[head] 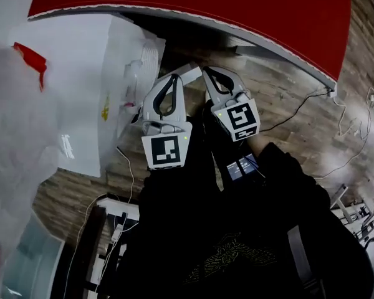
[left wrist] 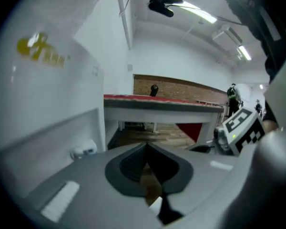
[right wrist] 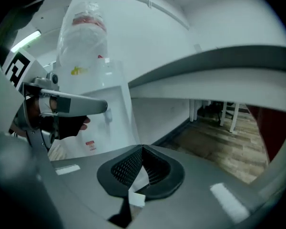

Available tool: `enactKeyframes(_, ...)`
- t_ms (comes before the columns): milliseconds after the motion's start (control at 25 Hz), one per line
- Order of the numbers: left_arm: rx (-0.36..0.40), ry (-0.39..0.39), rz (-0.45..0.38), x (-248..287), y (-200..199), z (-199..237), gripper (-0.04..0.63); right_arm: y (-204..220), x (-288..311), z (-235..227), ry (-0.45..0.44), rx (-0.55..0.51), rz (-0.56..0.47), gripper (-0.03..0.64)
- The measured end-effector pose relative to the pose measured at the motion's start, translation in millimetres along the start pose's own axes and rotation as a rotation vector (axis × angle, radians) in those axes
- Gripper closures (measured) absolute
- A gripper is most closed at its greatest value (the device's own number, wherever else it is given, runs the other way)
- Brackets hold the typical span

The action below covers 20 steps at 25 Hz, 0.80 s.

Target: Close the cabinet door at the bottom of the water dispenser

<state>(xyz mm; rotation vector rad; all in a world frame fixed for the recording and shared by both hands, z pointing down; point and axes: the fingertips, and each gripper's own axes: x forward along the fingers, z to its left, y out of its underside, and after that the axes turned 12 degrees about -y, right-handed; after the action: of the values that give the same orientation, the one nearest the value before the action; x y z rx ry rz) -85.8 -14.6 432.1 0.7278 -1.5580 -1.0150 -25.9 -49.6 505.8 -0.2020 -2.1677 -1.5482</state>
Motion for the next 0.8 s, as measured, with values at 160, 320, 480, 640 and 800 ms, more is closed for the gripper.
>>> enactKeyframes(160, -0.036, -0.014, 0.022, 21, 43, 2, 0.588, 41, 13, -17, 0.057, 0.054, 0.015, 0.62)
enactKeyframes(320, 0.0, -0.032, 0.031, 38, 79, 6, 0.588, 79, 22, -32, 0.087, 0.079, 0.049, 0.62)
enactKeyframes(480, -0.011, -0.086, 0.096, 50, 118, 22, 0.588, 117, 31, -41, 0.123, 0.175, 0.094, 0.618)
enactKeyframes(640, -0.006, -0.116, 0.146, 61, 140, 40, 0.588, 144, 43, -38, 0.157, 0.295, 0.123, 0.618)
enactKeyframes(800, -0.018, -0.125, 0.172, 61, 147, 42, 0.588, 173, 54, -23, 0.111, 0.397, 0.196, 0.595)
